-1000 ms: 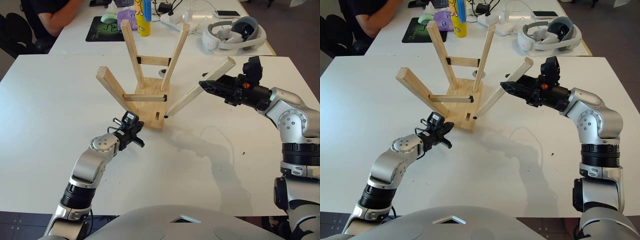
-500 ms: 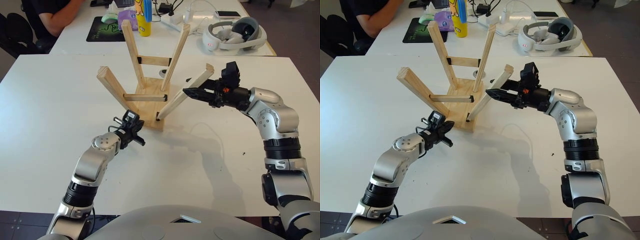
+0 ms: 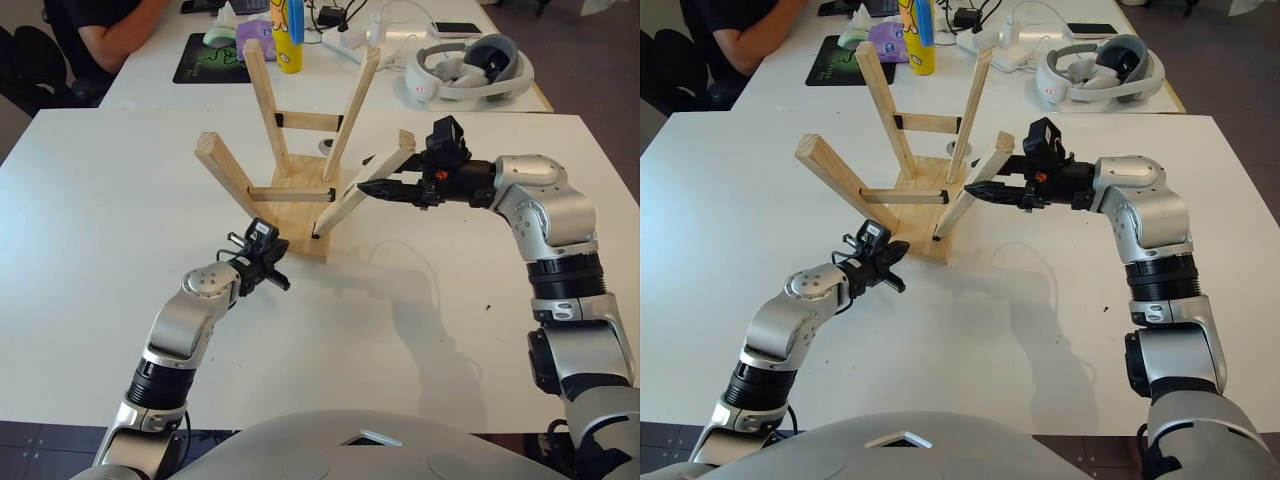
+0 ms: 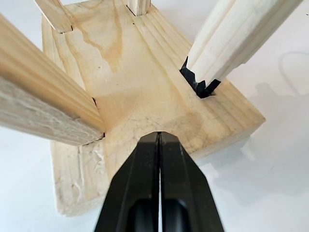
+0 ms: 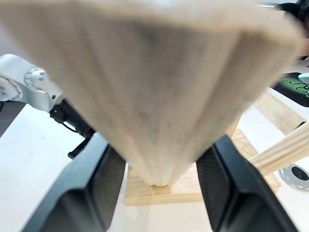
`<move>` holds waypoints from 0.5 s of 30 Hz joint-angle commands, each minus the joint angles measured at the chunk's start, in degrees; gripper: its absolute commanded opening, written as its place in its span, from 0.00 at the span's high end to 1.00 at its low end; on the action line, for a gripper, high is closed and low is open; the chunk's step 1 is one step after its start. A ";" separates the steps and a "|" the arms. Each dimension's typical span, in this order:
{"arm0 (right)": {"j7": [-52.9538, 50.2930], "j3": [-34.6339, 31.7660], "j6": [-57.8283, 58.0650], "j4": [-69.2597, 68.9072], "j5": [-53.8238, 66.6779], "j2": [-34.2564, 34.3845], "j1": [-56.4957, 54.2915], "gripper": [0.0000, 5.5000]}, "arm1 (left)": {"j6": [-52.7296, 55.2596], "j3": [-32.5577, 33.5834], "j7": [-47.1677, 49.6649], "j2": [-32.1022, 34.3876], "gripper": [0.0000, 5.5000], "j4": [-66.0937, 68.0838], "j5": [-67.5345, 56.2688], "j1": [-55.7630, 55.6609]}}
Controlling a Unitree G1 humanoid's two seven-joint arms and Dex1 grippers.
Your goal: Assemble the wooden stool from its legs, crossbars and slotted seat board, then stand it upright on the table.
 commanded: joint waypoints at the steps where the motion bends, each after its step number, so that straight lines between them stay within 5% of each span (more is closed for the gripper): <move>1: 1.75 2.09 2.26 -0.21 -2.09 -1.66 -2.03 0.63 | 2.11 -0.69 0.99 -1.02 1.00 1.74 0.40 1.36; 15: 2.33 6.57 4.88 -1.91 -5.67 -1.54 -3.54 0.63 | 1.36 -0.60 2.22 -2.65 1.00 2.53 0.53 1.78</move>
